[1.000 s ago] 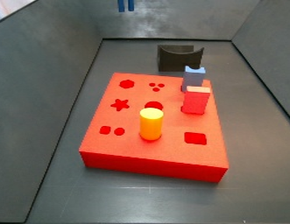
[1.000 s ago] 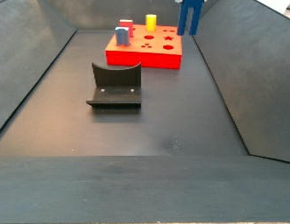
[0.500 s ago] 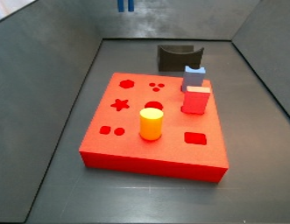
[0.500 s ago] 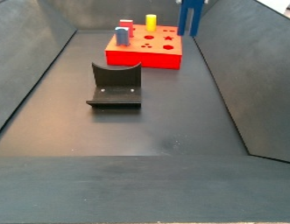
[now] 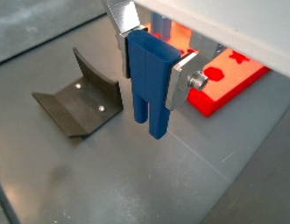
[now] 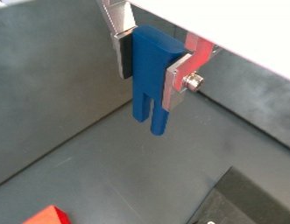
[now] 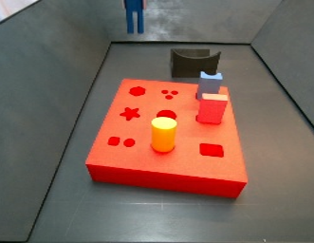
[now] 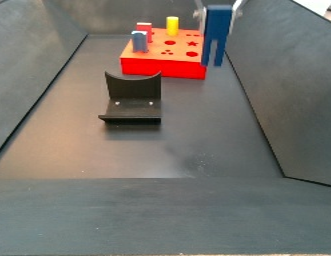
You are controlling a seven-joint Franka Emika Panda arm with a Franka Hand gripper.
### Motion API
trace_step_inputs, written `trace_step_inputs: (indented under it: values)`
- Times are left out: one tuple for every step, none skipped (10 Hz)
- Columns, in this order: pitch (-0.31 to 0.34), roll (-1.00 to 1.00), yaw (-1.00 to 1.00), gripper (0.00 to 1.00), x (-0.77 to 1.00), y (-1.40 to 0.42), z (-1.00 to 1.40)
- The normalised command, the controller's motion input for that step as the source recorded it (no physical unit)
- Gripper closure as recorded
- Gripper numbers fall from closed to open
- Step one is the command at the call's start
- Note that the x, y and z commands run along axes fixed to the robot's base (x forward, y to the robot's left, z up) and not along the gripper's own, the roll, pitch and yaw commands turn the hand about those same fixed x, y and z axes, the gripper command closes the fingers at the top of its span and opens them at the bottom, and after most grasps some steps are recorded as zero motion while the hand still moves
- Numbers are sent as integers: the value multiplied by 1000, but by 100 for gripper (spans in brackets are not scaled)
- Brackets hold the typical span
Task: Pick up the square-circle object. Move up. Rotate the square-circle object. Place the square-circle object on the fixture. Regrasp the square-circle object. Move to above the board. Insert the square-circle object.
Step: Rotate the square-circle object.
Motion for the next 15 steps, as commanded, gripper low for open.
trace_step_inputs:
  values:
    - [-28,-172,-55,100,25,7,-1000]
    - [-28,-178,-49,100,31,9,-1000]
    - [-24,-186,-43,100,35,11,-1000]
    - [-26,-193,-38,100,36,12,-1000]
    - [-31,-200,-33,100,36,13,-1000]
    - [-33,-206,-28,100,37,15,-1000]
    - [-35,-214,-22,100,36,15,-855]
    - [-36,-220,-18,100,36,15,-719]
    - [-30,-228,-12,100,33,15,-541]
    - [-28,-231,-10,100,35,15,-453]
    - [-25,-237,-6,100,40,16,-279]
    - [-18,-242,-3,100,46,19,-111]
    - [0,-243,-5,100,29,17,-98]
    - [0,-243,-5,100,29,17,-98]
    - [2,-243,-4,0,0,0,0]
